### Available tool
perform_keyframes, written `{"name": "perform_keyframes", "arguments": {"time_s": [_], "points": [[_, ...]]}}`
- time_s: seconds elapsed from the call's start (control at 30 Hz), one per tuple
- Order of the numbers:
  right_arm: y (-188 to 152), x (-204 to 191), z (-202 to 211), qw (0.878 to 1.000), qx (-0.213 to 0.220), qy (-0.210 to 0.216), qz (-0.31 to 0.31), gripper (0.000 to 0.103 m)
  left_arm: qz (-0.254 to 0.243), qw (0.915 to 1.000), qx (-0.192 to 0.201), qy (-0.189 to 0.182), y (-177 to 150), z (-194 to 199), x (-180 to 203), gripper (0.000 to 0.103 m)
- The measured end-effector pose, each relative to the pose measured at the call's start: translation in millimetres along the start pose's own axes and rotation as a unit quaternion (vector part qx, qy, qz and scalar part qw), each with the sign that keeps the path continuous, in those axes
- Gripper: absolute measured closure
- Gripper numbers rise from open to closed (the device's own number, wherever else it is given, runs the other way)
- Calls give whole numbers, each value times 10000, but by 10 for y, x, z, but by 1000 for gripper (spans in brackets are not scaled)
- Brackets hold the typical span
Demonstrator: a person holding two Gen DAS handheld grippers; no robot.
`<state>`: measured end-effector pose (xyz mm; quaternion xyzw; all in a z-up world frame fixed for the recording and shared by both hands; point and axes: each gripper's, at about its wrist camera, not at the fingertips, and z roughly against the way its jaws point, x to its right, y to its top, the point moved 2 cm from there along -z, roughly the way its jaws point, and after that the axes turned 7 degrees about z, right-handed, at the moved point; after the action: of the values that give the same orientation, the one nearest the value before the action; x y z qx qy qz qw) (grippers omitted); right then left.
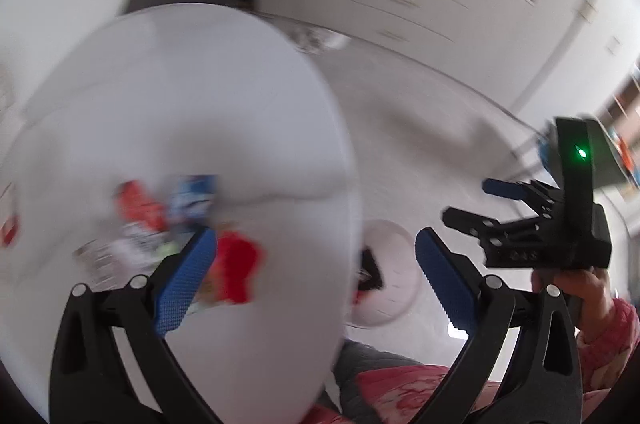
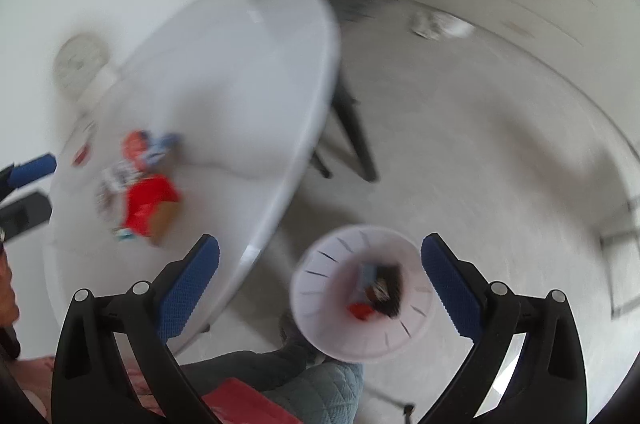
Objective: Collect trash
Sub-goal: 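Return both tools to the table and grasp the brown paper bag with the right tool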
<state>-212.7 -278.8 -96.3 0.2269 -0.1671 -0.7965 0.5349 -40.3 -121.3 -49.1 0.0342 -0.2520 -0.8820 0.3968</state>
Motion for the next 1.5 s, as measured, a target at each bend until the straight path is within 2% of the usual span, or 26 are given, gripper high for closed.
{"name": "perform_keyframes", "arguments": {"time_s": [0.17, 0.3, 0.4, 0.57, 0.83, 0.9, 0.97, 1.03, 1.1, 1.13, 1.17, 1.3, 1.4, 1.5], "points": [[282, -564, -229, 9960, -109, 505, 726, 3, 750, 9946, 316, 643, -67, 329, -634, 8], [420, -936, -511, 9891, -395, 959, 1041, 3, 1343, 9846, 417, 1043, -208, 463, -1070, 8], [434, -1155, -734, 9869, -718, 1174, 841, 3, 1720, 9776, 456, 1127, -334, 535, -1284, 8], [437, -1349, -1053, 9794, -1163, 1650, -74, 3, 1956, 9712, 554, 1242, -428, 609, -1510, 8], [390, -1604, -1450, 9754, -1578, 1401, -632, 3, 2024, 9702, 581, 1200, -494, 641, -1816, 8], [372, -1627, -1496, 9753, -1588, 1370, -692, 10, 2048, 9697, 575, 1203, -477, 641, -1885, 8], [355, -1633, -1534, 9744, -1609, 1385, -735, 27, 2094, 9690, 552, 1193, -467, 638, -1973, 8], [343, -1618, -1559, 9736, -1623, 1399, -792, 39, 2110, 9688, 514, 1196, -454, 623, -2078, 8], [326, -1598, -1553, 9723, -1587, 1473, -875, 40, 2070, 9695, 475, 1225, -431, 613, -2150, 8], [323, -1597, -1542, 9726, -1565, 1480, -871, 46, 2023, 9708, 416, 1224, -409, 591, -2209, 8], [327, -1596, -1532, 9727, -1553, 1495, -864, 47, 1999, 9720, 346, 1187, -396, 568, -2251, 8], [344, -1550, -1430, 9712, -1399, 1659, -983, 48, 1892, 9786, -41, 811, -258, 418, -2460, 8], [386, -1500, -1285, 9756, -1212, 1583, -919, 48, 1886, 9799, -422, 492, -123, 211, -2607, 8], [436, -1444, -1154, 9787, -1051, 1510, -911, 48, 1786, 9792, -904, 323, -32, -108, -2723, 8]]}}
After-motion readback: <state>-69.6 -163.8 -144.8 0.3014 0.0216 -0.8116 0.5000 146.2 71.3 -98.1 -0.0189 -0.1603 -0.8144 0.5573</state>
